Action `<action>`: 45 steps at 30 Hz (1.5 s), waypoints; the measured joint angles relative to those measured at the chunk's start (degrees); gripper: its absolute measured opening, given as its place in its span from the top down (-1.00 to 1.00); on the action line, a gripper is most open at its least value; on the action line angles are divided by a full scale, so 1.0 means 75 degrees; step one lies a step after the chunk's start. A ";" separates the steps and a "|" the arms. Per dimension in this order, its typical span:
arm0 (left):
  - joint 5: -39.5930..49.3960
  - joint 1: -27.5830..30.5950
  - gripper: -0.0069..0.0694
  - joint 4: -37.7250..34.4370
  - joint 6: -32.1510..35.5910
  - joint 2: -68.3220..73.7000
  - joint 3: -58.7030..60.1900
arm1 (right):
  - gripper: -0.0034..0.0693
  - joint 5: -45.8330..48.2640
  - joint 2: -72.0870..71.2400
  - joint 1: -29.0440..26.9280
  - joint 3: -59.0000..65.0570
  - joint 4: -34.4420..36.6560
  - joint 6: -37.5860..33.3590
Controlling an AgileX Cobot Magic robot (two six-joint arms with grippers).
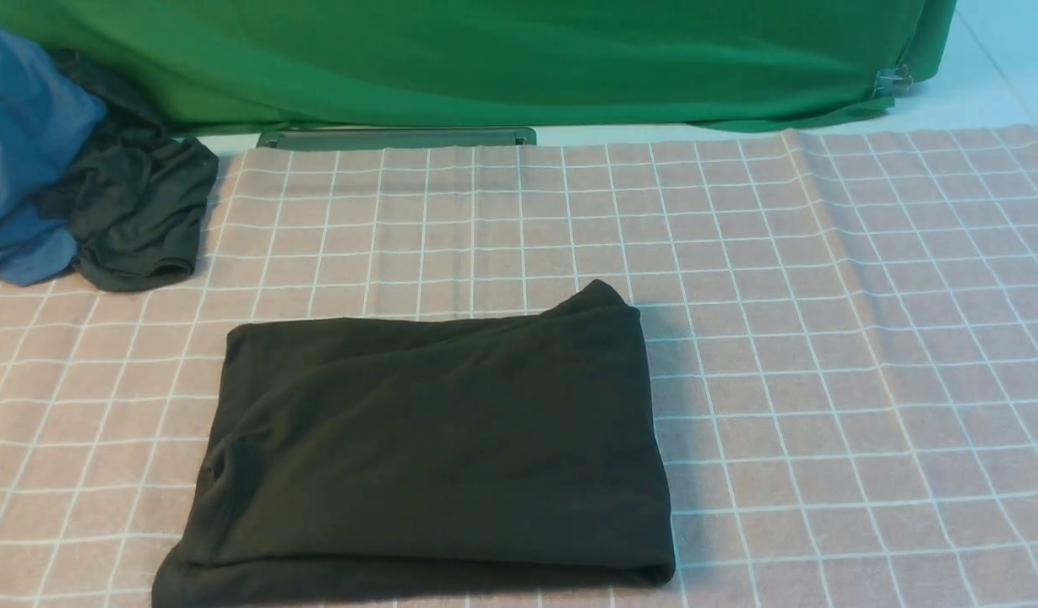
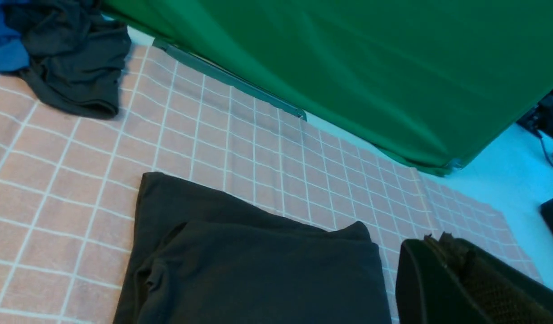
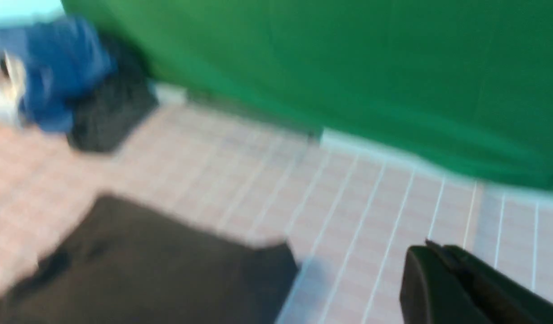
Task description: Fold a long-sleeved shirt over a pink coffee tablecloth.
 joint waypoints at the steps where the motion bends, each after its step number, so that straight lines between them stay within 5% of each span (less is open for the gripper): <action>1: 0.0075 0.0000 0.79 -0.0039 -0.0013 -0.0015 0.0007 | 0.81 0.0118 0.0355 0.0000 0.0150 0.0057 0.0000; 7: 0.0478 0.0000 0.79 -0.0392 -0.0033 -0.0015 0.0081 | 0.81 0.0252 0.2589 -0.0159 0.0317 0.0307 -0.0052; 13: 0.1199 0.0000 0.79 -0.0629 -0.0039 -0.0015 0.0084 | 0.78 -0.0606 0.4779 -0.0558 0.0321 0.1802 -0.1128; 18: 0.1406 0.0000 0.79 -0.0634 -0.0039 -0.0015 0.0084 | 0.27 -0.1074 0.5815 -0.0567 0.0267 0.2020 -0.1274; 19: 0.1431 0.0000 0.79 -0.0634 -0.0039 -0.0015 0.0084 | -0.03 -0.1138 0.6253 -0.0567 0.0173 0.2165 -0.1353; 22: 0.1432 0.0000 0.79 -0.0634 -0.0039 -0.0015 0.0084 | -0.47 -0.1302 0.6819 -0.0567 0.0000 0.2495 -0.1604; 27: 0.1453 0.0000 0.79 -0.0619 -0.0039 -0.0015 0.0084 | -0.78 -0.1386 0.7596 -0.0567 -0.0333 0.3575 -0.2106; 36: 0.1721 0.0000 0.79 -0.0517 -0.0039 -0.0015 0.0084 | -0.65 -0.1579 0.8229 -0.0567 -0.0604 0.4611 -0.2605; 40: 0.1817 0.0000 0.79 -0.0517 -0.0039 -0.0015 0.0084 | -0.17 -0.1660 0.8295 -0.0495 -0.0604 0.4855 -0.3214; 43: 0.1831 0.0000 0.79 -0.0517 -0.0039 -0.0015 0.0084 | 0.47 -0.1766 0.8295 -0.0436 -0.0604 0.4899 -0.3449; 45: 0.1851 0.0000 0.79 -0.0517 -0.0039 -0.0015 0.0084 | 0.56 -0.1804 0.8295 -0.0435 -0.0604 0.4914 -0.3507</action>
